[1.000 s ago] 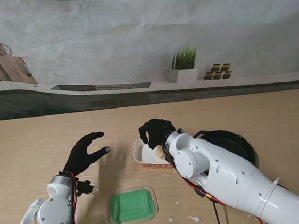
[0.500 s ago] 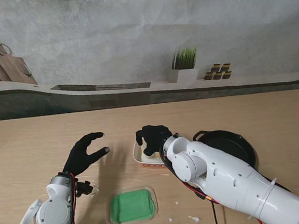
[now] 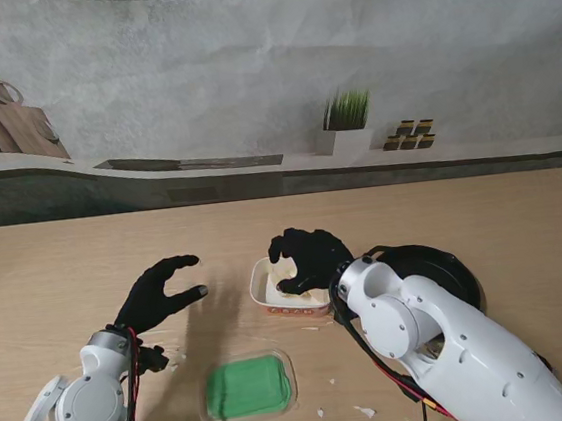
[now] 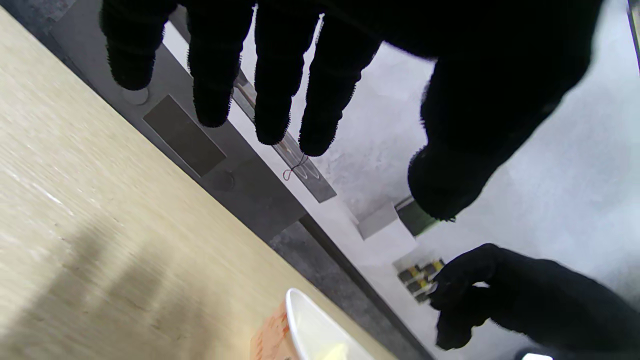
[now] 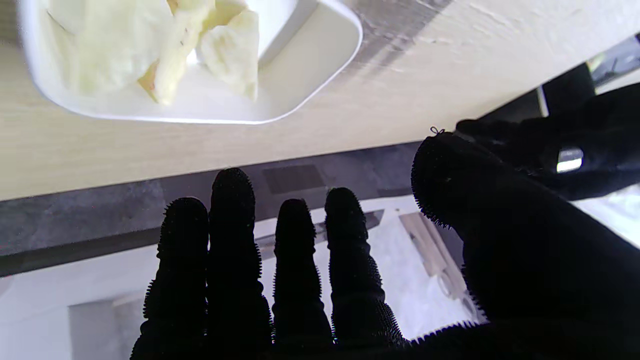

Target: Load dumplings into a food container

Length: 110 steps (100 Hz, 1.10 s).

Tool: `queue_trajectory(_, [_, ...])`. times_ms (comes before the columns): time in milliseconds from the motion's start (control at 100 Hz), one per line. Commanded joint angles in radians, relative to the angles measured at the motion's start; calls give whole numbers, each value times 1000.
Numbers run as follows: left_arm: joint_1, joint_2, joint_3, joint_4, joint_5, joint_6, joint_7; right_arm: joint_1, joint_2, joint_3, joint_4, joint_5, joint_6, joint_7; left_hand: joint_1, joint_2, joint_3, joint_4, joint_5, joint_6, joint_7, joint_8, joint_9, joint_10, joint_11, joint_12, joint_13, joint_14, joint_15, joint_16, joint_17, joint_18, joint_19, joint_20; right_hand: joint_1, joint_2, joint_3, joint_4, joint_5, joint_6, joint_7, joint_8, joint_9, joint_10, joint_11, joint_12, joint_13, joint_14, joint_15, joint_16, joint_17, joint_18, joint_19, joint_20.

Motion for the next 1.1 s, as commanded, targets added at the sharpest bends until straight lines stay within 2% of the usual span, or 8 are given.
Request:
queue_trajectory(0, [29,23,-22,-24,31,-17,-34,-55,16,8,-27,10,24,20,-8,-32,35,11,9,-20,33,28,0,-14,11,26,3,-11,7,21,-12,-25,-32,-12,-34,27,-17,51,24,37,-3,-7,27,27,20,10,27,39,28,18,12,0,29,28])
queue_trajectory(20, [37,29,-33,-30,48,-25,-52,-73,18,20,-42,11,35,29,-11,-33,36,10,5,-24,34,29,-3,-31,12,28,-3,-17,5,20,-12,-26,-32,-12,-34,32,-18,51,34,44,-2,-8,35,35,23,12,36,45,34,20,16,6,33,32])
queue_trajectory(200, [114,74,-131,-51,246,-162,-160,-215,32,82,-146,-9,144,73,-52,-88,109,-8,-22,-46,123,106,-27,-65,47,77,-16,-37,7,21,-2,-27,-30,-12,-35,56,-21,52,136,91,-9,-15,117,99,48,25,119,94,82,34,73,61,81,57])
queue_trajectory(270, [136,82,-155,-45,321,-206,-158,-249,37,87,-170,-18,190,95,-58,-122,135,-20,-31,-60,175,151,-35,-77,61,97,-21,-43,10,20,3,-28,-30,-14,-42,68,-26,50,145,100,-15,-17,123,111,51,27,132,101,90,36,84,70,92,60])
queue_trajectory(380, [155,88,-162,-24,380,-246,-149,-269,41,69,-183,-22,256,114,-53,-196,200,-44,-84,-74,201,186,-81,-93,63,112,-53,-58,8,18,-6,-38,-31,-15,-44,87,-26,50,155,107,-20,-17,130,123,57,31,145,112,100,38,94,79,106,63])
queue_trajectory(490, [155,96,-152,3,461,-276,-136,-265,47,32,-178,-36,318,134,-65,-225,235,-63,-173,-86,101,127,-151,-109,49,107,-78,-75,0,15,-6,-48,-30,-14,-54,97,-30,49,158,109,-21,-16,130,127,59,33,148,112,104,39,98,83,111,63])
queue_trajectory(760, [108,107,-73,69,524,-292,-114,-209,45,-78,-138,6,440,132,-93,-216,238,-79,-269,-107,-13,14,-185,-121,-13,76,-100,-82,3,19,-11,-63,-24,-4,-59,111,-36,46,155,121,-28,-18,117,138,62,35,133,125,108,41,87,80,115,61])
queue_trajectory(1090, [70,112,-8,105,540,-273,-113,-97,37,-219,-86,113,588,138,-78,-228,250,-76,-271,-144,89,81,-183,-128,-10,102,-98,-83,17,31,-12,-62,-24,3,-82,141,-52,40,153,135,-38,-28,97,149,60,34,106,133,109,43,58,70,117,62])
